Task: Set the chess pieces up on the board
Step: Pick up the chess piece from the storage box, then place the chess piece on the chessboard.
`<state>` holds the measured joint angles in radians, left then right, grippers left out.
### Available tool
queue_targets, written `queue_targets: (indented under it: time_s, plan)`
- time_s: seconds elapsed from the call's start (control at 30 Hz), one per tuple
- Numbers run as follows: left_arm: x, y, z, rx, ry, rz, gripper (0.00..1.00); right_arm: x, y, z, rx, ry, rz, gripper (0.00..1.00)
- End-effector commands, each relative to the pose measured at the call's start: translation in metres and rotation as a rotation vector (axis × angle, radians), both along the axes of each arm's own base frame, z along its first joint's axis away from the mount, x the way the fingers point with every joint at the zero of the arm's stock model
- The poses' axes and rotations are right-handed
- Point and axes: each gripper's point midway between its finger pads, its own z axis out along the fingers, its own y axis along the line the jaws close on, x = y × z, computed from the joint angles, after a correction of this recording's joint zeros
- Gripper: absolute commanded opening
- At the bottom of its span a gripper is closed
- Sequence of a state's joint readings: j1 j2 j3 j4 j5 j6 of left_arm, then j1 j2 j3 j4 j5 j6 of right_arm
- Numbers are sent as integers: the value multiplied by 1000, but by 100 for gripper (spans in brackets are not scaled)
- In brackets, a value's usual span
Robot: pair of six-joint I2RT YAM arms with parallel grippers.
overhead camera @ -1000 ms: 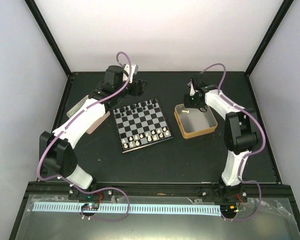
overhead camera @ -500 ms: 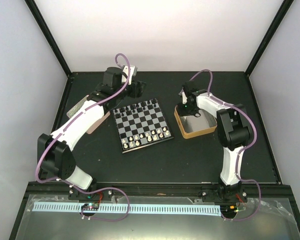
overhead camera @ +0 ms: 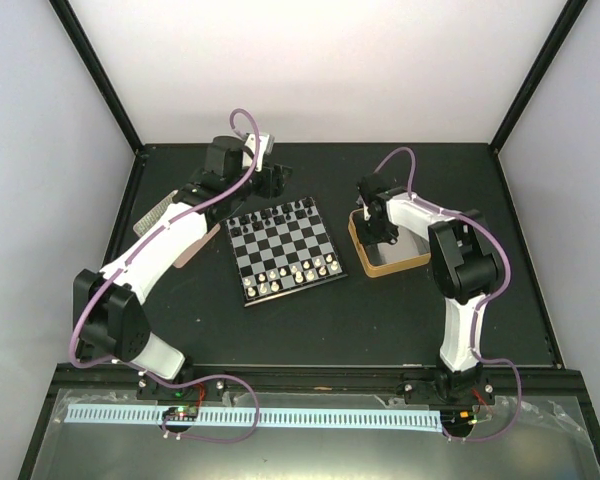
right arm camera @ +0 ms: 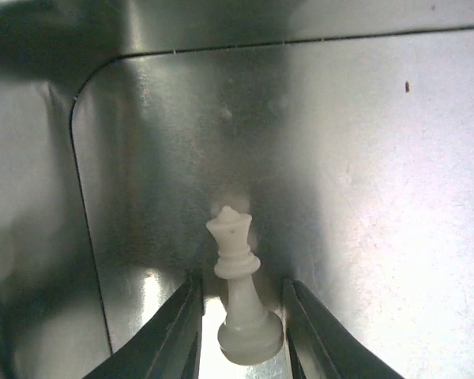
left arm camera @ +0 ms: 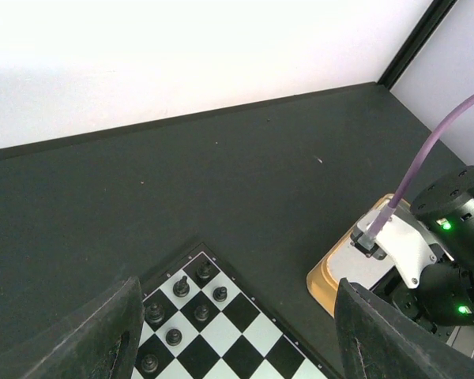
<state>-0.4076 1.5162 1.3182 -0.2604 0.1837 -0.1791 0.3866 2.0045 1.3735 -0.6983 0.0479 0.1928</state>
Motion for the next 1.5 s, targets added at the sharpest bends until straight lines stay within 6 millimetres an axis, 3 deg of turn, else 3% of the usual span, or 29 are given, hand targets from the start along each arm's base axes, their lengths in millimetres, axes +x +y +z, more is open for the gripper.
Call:
queue_targets:
  time_s: [0.0, 0.2, 0.33, 0.53, 0.7, 0.83, 0.97, 1.13, 1.27, 1.47]
  plan:
    - [-5, 3, 18, -28, -41, -9, 68, -16, -8, -8, -41, 40, -21, 28]
    - [-8, 3, 17, -38, -34, -10, 68, -12, -10, -7, -52, 26, -28, 17]
    - [-12, 2, 18, -62, -18, -9, 68, -3, -11, 7, -44, -42, -50, 14]
    - [-22, 1, 24, -112, 21, -18, 71, 19, -1, 72, 60, -235, -89, 13]
    - [-40, -6, 33, -180, 53, -78, 72, 12, 26, 126, 253, -318, -33, 13]
    - [-62, -19, 47, -274, 82, -185, 74, -10, 67, 158, 446, -315, 120, 13]
    - [-85, -27, 54, -359, 152, -260, 73, -47, 114, 190, 690, -294, 305, 13]
    - [-120, -40, 35, -462, 302, -390, 72, -104, 156, 221, 940, -295, 535, 13]
    - [-149, -40, 8, -528, 393, -446, 66, -138, 168, 218, 989, -316, 634, 14]
    - [-176, -36, -18, -537, 464, -469, 60, -168, 174, 213, 1025, -321, 703, 14]
